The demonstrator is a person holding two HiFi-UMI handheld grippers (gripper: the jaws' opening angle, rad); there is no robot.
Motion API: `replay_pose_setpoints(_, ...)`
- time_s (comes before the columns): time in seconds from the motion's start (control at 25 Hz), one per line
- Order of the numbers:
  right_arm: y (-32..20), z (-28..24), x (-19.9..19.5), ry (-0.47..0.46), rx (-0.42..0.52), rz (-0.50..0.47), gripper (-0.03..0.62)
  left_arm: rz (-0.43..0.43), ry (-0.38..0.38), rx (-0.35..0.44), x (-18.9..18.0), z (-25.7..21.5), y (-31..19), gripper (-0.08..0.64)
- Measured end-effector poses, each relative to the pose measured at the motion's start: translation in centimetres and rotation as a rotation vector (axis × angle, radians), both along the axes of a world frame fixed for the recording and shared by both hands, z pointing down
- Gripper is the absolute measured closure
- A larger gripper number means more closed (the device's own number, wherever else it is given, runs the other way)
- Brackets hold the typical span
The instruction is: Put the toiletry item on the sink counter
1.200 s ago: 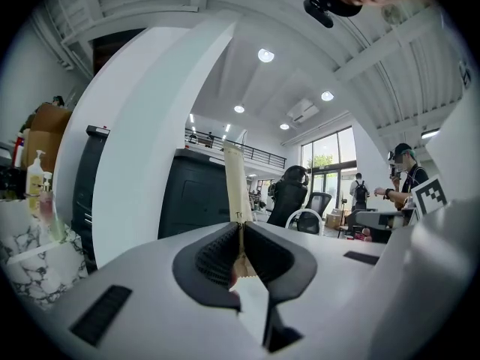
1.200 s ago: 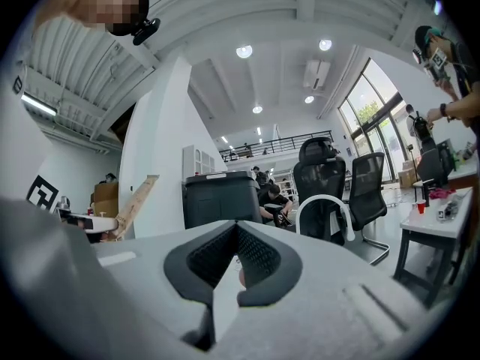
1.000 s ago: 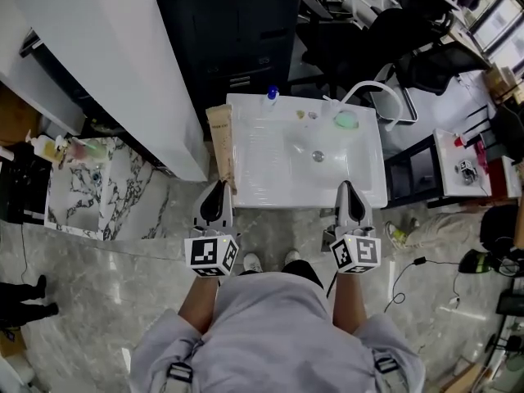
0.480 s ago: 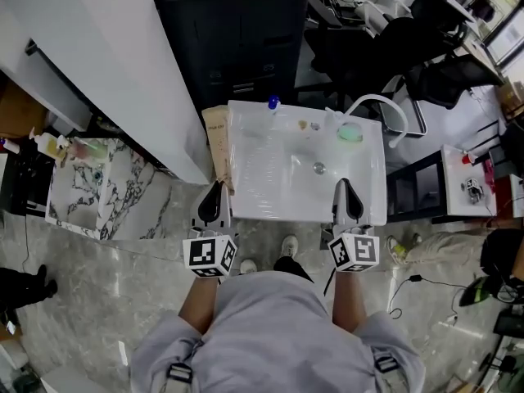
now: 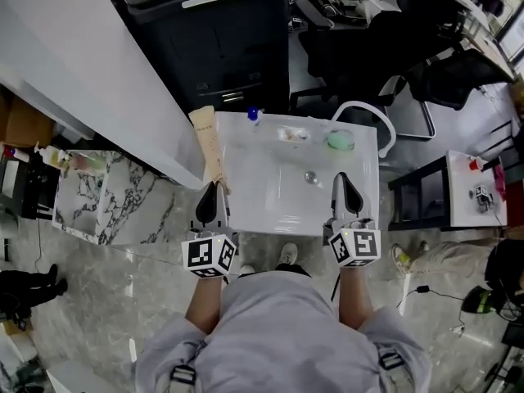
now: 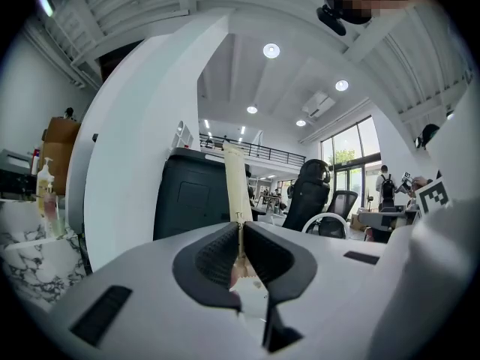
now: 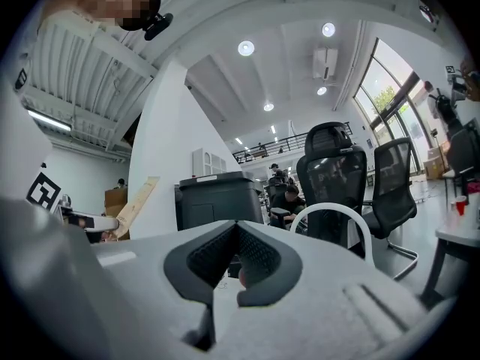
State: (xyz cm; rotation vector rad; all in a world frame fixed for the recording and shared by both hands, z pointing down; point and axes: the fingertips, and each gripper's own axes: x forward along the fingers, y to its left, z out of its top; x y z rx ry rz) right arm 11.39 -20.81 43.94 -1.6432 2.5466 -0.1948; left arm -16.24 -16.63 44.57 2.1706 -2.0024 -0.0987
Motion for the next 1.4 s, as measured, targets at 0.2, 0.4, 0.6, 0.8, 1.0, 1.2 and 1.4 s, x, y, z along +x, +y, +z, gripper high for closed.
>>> replay_pose_setpoints(0.2, -1.3, 0.4, 2.2, -0.006, -0.005, -0.024, 0.592, -0.045, -0.035, 0.011, 1.1, -0.9, -1.1, 0.534)
replay_pose_setpoints(0.4, -1.9, 1.0, 3.4, -0.015, -0.019, -0.014, 0.592, -0.054, -0.048, -0.01, 1.5, -0.2, -1.5, 0.534)
replay_pose_setpoints(0.6, -2.4, 1.0, 3.4, -0.013, -0.02, 0.005, 0.592, -0.024, -0.051, -0.014, 1.9, 0.2, -2.7, 0.534)
replay_pose_setpoints(0.8, -2.7, 0.7, 1.7, -0.009, -0.02, 0.02, 0.592, 0.004, -0.051, -0.028, 0.9, 0.8, -3.4, 0.534)
replay_pose_setpoints(1.0, -3.2, 0.5, -0.5, -0.007, -0.023, 0.022, 0.592, 0.025, -0.043, -0.04, -0.5, 1.2, -4.2, 0.534)
replay_pose_setpoints(1.2, -3.4, 0.8, -2.2, -0.001, -0.033, 0.024, 0.592, 0.047, -0.04, -0.075, -1.6, 2.5, -5.0, 0.534)
replay_pose_setpoints(1.4, -3.8, 1.0, -2.7, 0.003, -0.036, 0.036, 0.592, 0.063, -0.034, -0.114, -2.1, 4.4, -6.1, 0.534)
